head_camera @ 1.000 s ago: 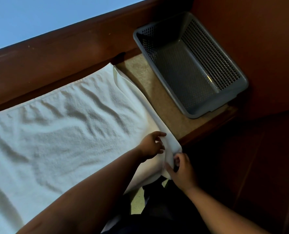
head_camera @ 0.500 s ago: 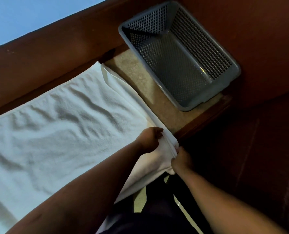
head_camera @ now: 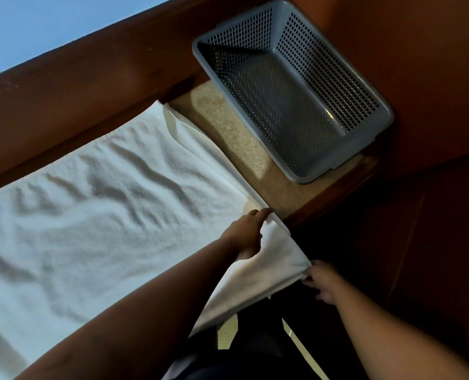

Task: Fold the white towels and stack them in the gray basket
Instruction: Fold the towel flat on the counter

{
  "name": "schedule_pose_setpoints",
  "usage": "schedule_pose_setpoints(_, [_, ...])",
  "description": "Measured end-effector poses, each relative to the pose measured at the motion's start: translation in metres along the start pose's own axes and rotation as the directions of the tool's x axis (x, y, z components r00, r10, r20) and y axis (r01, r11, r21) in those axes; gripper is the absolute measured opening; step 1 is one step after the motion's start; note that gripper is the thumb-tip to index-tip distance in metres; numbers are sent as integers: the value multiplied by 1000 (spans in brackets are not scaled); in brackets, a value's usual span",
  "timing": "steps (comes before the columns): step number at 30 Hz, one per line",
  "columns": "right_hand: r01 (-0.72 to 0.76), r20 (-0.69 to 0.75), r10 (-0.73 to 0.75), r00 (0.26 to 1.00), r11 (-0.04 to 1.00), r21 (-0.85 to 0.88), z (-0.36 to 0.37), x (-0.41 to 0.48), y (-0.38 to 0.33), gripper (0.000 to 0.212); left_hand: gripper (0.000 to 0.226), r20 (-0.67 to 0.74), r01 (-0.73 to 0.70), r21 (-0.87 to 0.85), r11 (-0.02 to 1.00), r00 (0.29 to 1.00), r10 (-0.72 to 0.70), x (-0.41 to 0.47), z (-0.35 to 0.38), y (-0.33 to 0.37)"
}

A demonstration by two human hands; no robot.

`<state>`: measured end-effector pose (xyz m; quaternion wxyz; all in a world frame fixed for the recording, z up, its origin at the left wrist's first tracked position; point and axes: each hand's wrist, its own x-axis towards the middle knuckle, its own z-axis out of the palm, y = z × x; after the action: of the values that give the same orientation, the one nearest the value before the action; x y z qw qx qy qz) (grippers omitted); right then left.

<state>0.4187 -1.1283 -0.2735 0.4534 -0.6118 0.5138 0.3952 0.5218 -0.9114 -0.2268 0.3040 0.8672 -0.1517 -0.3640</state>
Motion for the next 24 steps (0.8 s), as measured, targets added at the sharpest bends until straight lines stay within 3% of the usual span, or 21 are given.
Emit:
schedule_pose_setpoints(2, [-126, 136, 105, 985, 979, 162, 1, -7, 9, 39, 77, 19, -62, 140, 988, 998, 60, -4, 6, -4])
schedule_pose_setpoints(5, [-225, 299, 142, 944, 938, 264, 2, -18, 18, 37, 80, 55, -127, 257, 958, 992, 117, -9, 14, -11])
schedule_pose_setpoints(7, [-227, 297, 121, 947, 908, 353, 4, -18, 16, 39, 76, 81, -152, 315, 937, 988, 133, -12, 18, -14])
schedule_pose_setpoints(11, [-142, 127, 89, 988, 851, 506, 6, -8, 6, 26, 70, 117, -183, 386, 904, 982, 149, -14, 20, -18])
schedule_pose_setpoints(17, [-174, 101, 147, 984, 915, 364, 3, -1, 9, 12, 68, 133, -171, 347, 922, 982, 132, -17, 14, -17])
schedule_pose_setpoints(24, [-276, 73, 279, 957, 960, -57, -22, 5, -1, 30, 63, 124, -169, 323, 931, 983, 135, -16, 14, -18])
